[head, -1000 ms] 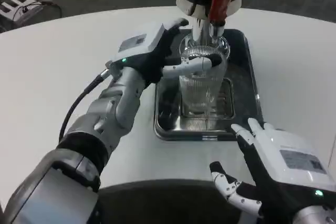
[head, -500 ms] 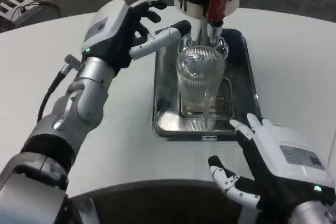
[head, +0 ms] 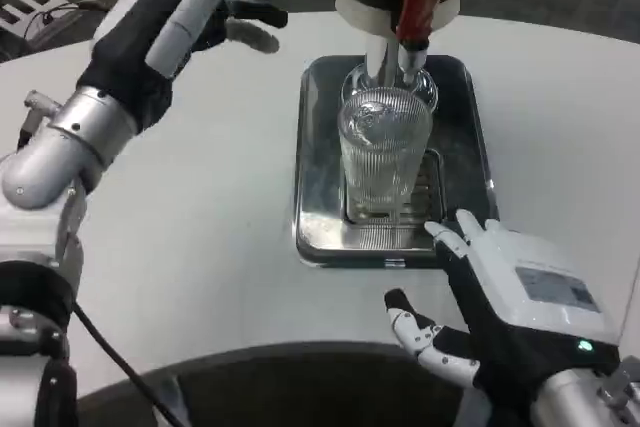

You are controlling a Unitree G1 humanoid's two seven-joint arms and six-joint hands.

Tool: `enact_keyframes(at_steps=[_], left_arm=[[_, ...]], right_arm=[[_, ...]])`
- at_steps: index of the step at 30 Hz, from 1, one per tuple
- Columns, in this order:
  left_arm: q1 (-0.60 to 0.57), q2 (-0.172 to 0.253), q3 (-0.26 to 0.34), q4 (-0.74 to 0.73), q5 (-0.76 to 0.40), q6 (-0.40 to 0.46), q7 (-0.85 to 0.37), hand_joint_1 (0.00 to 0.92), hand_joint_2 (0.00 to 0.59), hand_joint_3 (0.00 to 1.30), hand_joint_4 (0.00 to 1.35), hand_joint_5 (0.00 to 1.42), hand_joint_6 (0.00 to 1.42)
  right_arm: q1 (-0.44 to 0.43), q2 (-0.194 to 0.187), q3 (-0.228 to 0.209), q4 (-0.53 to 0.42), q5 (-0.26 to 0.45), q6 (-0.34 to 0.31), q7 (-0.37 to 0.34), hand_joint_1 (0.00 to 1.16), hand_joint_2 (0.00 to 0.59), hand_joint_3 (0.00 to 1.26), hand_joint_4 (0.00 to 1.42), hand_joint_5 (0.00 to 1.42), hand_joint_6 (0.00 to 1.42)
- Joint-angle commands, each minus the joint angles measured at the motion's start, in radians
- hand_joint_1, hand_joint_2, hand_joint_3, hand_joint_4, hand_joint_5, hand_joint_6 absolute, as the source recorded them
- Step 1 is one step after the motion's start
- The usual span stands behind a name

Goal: Grasp the cup under the faucet to collect the drink, then remove the cup.

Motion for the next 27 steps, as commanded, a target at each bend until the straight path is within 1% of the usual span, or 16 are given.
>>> enact_keyframes(at_steps=[1, 5, 8, 12, 17, 23, 27], left_arm=[[-0.049, 0.013, 0.035, -0.02, -0.067, 0.09, -0.174, 0.0, 0.12, 0.27, 0.22, 0.35, 0.37], [-0.085, 0.02, 0.043, -0.013, -0.082, 0.147, -0.308, 0.0, 0.127, 0.23, 0.17, 0.29, 0.32], [-0.105, 0.02, 0.05, -0.005, -0.083, 0.165, -0.356, 0.0, 0.128, 0.22, 0.16, 0.29, 0.3], [-0.126, 0.015, 0.061, 0.006, -0.082, 0.176, -0.361, 0.0, 0.128, 0.21, 0.15, 0.28, 0.29], [-0.163, -0.005, 0.06, 0.014, -0.075, 0.183, -0.343, 0.0, 0.128, 0.2, 0.15, 0.28, 0.29], [-0.205, -0.031, 0.036, 0.03, -0.042, 0.196, -0.311, 0.0, 0.128, 0.2, 0.14, 0.28, 0.28], [-0.234, -0.062, 0.013, 0.042, -0.021, 0.212, -0.303, 0.0, 0.128, 0.2, 0.14, 0.28, 0.28]], right_arm=[[-0.016, 0.059, 0.025, 0.012, -0.002, 0.012, -0.018, 0.27, 0.463, 0.15, 0.0, 0.0, 0.0], [-0.028, 0.06, 0.034, 0.022, -0.003, 0.021, -0.023, 0.27, 0.463, 0.15, 0.0, 0.0, 0.0], [-0.03, 0.06, 0.036, 0.024, -0.006, 0.031, -0.025, 0.26, 0.466, 0.15, 0.0, 0.0, 0.0], [-0.024, 0.06, 0.043, 0.019, -0.007, 0.039, -0.028, 0.27, 0.463, 0.15, 0.0, 0.0, 0.0], [-0.025, 0.06, 0.05, 0.021, -0.006, 0.046, -0.035, 0.27, 0.465, 0.15, 0.0, 0.0, 0.0], [-0.028, 0.061, 0.062, 0.021, -0.001, 0.053, -0.04, 0.26, 0.466, 0.15, 0.0, 0.0, 0.0], [-0.034, 0.063, 0.064, 0.026, 0.003, 0.058, -0.043, 0.26, 0.467, 0.15, 0.0, 0.0, 0.0]])
